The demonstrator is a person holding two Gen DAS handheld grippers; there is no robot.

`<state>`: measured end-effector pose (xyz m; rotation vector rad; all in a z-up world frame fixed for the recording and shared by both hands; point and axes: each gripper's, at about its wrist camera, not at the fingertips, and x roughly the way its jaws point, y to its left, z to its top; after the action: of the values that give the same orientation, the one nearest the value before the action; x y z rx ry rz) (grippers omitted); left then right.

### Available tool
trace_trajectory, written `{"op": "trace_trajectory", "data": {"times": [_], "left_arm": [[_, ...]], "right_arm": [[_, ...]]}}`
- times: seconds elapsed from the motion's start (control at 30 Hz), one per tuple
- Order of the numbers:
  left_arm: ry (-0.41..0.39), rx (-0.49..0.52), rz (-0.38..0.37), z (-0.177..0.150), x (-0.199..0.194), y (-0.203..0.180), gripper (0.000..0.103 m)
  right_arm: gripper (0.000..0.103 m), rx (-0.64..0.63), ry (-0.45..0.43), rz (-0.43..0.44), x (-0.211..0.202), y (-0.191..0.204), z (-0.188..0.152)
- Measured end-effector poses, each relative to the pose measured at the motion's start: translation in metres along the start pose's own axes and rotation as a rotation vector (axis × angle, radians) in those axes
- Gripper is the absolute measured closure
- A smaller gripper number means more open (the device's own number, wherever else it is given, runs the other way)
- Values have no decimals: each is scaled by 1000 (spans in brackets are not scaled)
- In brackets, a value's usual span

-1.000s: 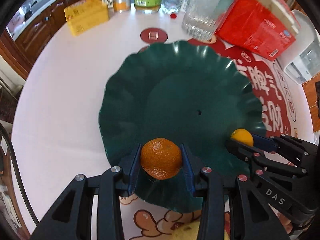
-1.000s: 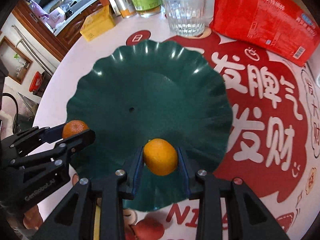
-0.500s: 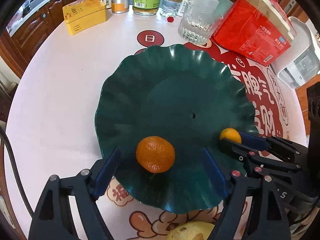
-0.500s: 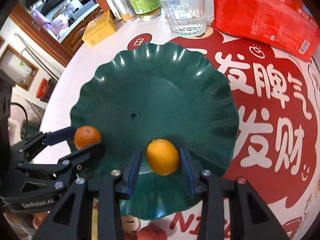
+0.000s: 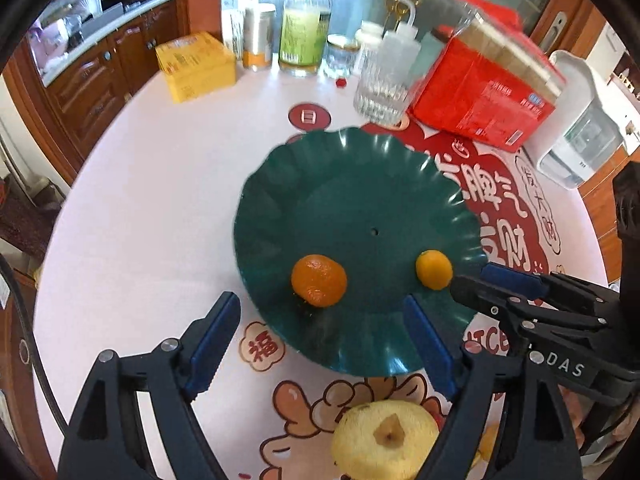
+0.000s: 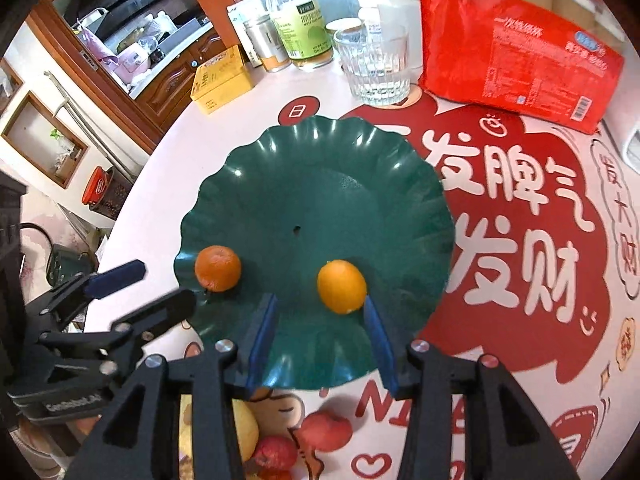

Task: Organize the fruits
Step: 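Move both tools back toward the fruit pile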

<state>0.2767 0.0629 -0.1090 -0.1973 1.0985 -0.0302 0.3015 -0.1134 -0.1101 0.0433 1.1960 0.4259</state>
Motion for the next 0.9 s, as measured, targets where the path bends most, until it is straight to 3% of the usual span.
{"op": "trace_trajectory", "data": {"times": [0.17,0.47,0.67,0.9], "left_arm": [[-1,-18,-5,-5,-28,4,21],[-59,44,78,-23,-82,0,21],[-108,56,65,-37,-123,-1,21],[-146,74,32,-59,-164,-7,21]], "right_arm": [[58,-1,-35,-26,-23,6,-10],[58,-21,-64,-41,-67,24,-28],[57,-46,-66,-50,-95,40,-46],[43,-48,-122,-48,-136,53,-75]]}}
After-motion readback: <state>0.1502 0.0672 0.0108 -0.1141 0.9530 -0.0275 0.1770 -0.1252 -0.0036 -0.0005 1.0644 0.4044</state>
